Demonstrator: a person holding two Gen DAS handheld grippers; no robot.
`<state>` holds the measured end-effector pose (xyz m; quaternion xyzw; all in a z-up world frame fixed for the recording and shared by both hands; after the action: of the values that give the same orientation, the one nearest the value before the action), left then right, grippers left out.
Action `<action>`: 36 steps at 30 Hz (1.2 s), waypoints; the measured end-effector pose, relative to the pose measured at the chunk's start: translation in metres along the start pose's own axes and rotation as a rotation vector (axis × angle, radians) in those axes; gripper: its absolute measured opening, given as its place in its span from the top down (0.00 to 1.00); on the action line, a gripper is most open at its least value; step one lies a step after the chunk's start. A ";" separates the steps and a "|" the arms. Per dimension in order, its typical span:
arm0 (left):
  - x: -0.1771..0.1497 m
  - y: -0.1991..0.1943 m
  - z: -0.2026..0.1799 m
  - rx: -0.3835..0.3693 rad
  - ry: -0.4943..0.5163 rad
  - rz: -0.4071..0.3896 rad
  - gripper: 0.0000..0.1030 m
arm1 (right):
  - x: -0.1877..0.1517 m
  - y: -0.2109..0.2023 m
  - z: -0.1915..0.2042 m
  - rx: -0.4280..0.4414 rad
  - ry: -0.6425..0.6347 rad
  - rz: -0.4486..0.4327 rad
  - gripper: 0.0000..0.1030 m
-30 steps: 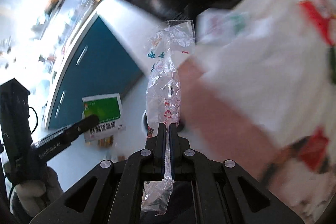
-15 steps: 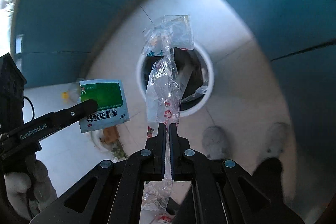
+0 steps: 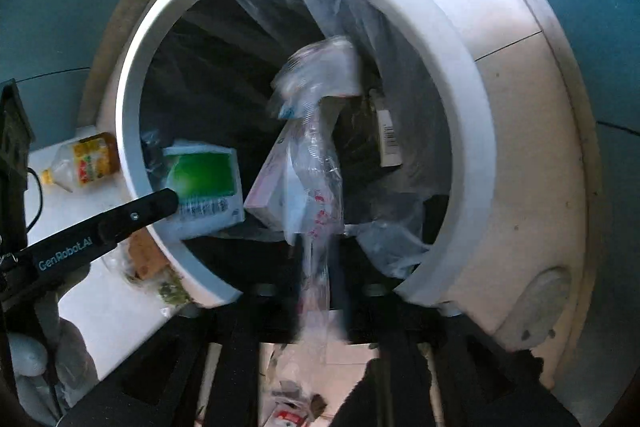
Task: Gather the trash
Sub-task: 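Carry the wrapper and sachet to the bin and open both tools, then raise both tools from the bin back toward the counter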
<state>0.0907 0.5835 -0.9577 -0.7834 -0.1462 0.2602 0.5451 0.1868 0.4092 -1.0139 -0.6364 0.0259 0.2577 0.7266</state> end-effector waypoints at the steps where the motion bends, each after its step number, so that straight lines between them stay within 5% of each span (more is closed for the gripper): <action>1: -0.001 -0.004 -0.002 0.014 0.001 -0.008 0.81 | -0.003 -0.001 0.001 -0.010 -0.002 -0.007 0.47; 2: -0.002 -0.010 -0.002 0.025 0.004 -0.028 0.68 | -0.004 -0.004 0.002 -0.019 -0.005 -0.020 0.45; 3: -0.002 -0.015 -0.003 0.033 0.005 -0.045 0.39 | 0.001 -0.007 0.005 -0.029 -0.010 -0.028 0.45; 4: -0.004 -0.023 -0.001 0.056 0.005 -0.071 0.22 | -0.001 -0.011 0.008 -0.044 -0.020 -0.040 0.45; 7: -0.010 -0.052 0.001 0.128 0.014 -0.140 0.20 | -0.004 -0.044 0.016 -0.092 -0.049 -0.097 0.34; 8: -0.013 -0.062 0.003 0.149 0.016 -0.151 0.15 | -0.006 -0.055 0.019 -0.130 -0.066 -0.135 0.23; 9: -0.013 -0.067 0.004 0.156 0.015 -0.161 0.00 | -0.009 -0.067 0.022 -0.172 -0.083 -0.173 0.12; 12: -0.030 -0.101 0.003 0.196 0.015 -0.201 0.00 | -0.024 -0.094 0.026 -0.229 -0.112 -0.244 0.02; 19: -0.071 -0.179 -0.023 0.238 0.001 -0.272 0.00 | -0.071 -0.178 0.047 -0.266 -0.160 -0.359 0.01; 36: -0.230 -0.415 -0.114 0.326 -0.026 -0.447 0.00 | -0.231 -0.457 0.088 -0.133 -0.251 -0.470 0.01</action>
<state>-0.0107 0.5272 -0.4838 -0.6302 -0.2783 0.1635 0.7061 0.1470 0.3871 -0.4963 -0.6344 -0.2297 0.1601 0.7205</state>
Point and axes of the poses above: each gripper's, at about its wrist camera, not at the fingertips, and y roughly the way its jaws point, z to its left, x to its top, the point moved 4 cm from there along y, roughly the way its jaws point, and after that the axes turned 10 degrees about y, right-handed, at the moved point
